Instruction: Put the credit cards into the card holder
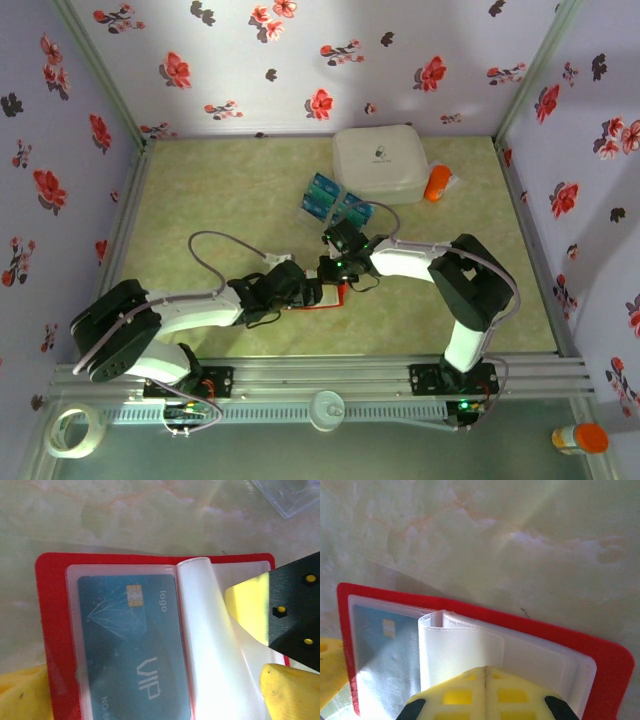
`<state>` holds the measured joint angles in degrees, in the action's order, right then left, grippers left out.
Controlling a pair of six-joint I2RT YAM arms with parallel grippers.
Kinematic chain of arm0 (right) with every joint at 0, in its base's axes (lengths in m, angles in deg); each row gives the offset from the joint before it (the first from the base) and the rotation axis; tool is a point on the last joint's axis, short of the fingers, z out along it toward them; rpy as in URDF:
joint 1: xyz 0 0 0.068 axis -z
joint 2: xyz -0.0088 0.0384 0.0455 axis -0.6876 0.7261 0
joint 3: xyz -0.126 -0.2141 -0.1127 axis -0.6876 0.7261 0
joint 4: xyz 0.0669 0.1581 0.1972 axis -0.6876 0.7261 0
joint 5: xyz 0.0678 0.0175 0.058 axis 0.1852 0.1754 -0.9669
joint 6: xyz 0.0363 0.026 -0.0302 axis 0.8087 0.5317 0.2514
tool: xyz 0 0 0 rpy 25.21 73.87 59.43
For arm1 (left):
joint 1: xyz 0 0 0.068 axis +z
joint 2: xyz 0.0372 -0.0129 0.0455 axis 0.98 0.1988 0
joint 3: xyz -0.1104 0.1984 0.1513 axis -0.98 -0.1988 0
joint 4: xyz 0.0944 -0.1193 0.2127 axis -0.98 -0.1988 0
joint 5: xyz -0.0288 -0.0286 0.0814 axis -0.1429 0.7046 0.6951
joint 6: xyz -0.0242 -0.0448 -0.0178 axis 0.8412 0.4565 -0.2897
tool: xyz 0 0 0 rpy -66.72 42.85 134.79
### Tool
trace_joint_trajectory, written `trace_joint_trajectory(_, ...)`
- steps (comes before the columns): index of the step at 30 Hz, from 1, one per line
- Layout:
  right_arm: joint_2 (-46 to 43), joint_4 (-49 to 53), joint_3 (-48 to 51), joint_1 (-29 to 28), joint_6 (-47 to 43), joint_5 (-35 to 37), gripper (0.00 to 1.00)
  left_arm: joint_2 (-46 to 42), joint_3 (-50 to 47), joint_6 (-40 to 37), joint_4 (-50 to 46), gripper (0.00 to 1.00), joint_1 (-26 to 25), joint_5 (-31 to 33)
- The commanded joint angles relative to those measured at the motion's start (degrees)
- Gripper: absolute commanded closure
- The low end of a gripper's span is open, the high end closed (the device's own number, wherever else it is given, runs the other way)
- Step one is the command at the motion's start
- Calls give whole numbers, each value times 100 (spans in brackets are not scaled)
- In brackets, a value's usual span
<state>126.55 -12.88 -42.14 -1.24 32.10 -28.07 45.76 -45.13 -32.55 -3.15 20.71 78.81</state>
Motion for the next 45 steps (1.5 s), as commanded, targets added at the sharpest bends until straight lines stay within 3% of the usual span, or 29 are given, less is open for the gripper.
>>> trace_joint_trajectory(1,90,-77,118,-58,103,-78,100,90,-93,-100,356,0,-73,-89)
trace_joint_trajectory(9,92,-112,135,-53,116,-85,100,330,-197,-90,391,2,-89,-54)
trace_joint_trajectory(17,46,-62,56,-40,111,-96,100,421,-479,28,638,16,-84,-54)
trace_joint_trajectory(31,-53,79,-76,13,69,-96,95,540,-610,60,826,29,-83,-54)
trace_joint_trajectory(34,-21,31,-54,7,97,-120,95,515,-621,80,836,28,-89,-55)
trace_joint_trajectory(45,33,-205,82,6,242,-202,96,-272,-788,-109,1019,4,-106,-104)
